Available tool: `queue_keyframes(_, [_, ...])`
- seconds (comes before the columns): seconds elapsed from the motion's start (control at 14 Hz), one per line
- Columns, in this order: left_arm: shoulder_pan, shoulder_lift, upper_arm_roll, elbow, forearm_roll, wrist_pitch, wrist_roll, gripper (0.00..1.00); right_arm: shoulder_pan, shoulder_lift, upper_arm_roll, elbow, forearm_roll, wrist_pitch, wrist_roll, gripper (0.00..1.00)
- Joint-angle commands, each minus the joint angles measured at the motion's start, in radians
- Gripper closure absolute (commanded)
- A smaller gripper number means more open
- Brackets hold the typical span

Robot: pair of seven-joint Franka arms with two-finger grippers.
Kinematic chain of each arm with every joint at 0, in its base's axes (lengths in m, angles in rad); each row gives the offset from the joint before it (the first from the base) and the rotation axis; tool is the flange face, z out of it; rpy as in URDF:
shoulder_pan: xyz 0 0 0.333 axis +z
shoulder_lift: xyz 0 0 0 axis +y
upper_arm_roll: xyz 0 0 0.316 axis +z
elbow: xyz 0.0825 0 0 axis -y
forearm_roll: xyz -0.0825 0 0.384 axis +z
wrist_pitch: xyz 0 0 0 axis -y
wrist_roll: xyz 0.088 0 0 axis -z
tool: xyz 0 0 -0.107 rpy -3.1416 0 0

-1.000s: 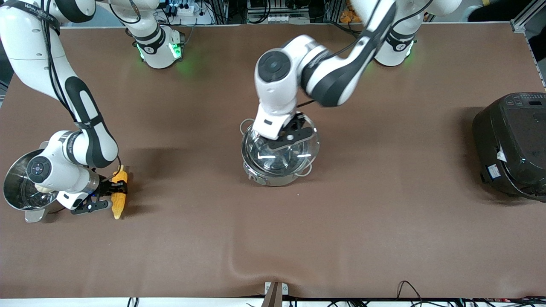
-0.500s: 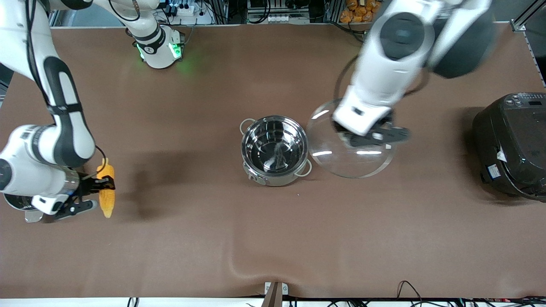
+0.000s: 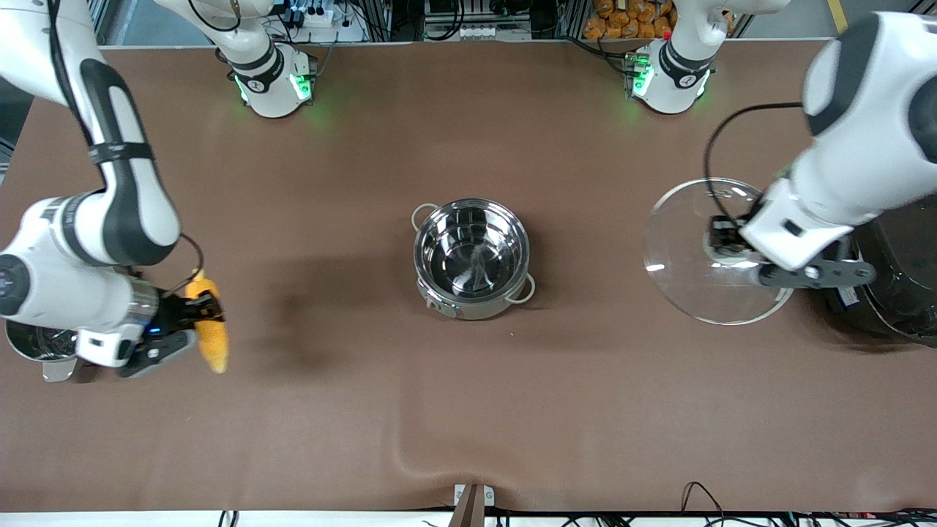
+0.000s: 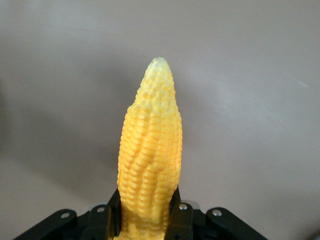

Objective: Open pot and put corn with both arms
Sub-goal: 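Lift the lid aside with the left gripper while the right gripper lifts the corn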

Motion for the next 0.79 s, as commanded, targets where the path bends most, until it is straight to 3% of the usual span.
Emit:
queue_keyframes(0.0, [0.028,-0.033,-0.014,-0.065,-0.017,-0.008,0.007,1.00,-0.004,-0.015,0.102,0.036,0.006,-0.046,-0.081,1.00])
queue_keyframes(0.29, [0.088,-0.041,-0.017,-0.137,-0.032,0.015,0.009,1.00,0.019,-0.014,0.243,0.040,-0.014,-0.037,-0.075,1.00])
queue_keyframes(0.5, [0.099,-0.106,-0.017,-0.313,-0.032,0.156,0.009,1.00,0.153,-0.013,0.241,0.040,-0.021,-0.019,-0.058,1.00])
queue_keyframes(0.71, [0.113,-0.185,-0.016,-0.531,-0.028,0.349,0.016,1.00,0.284,-0.012,0.241,0.040,-0.056,-0.002,0.133,1.00])
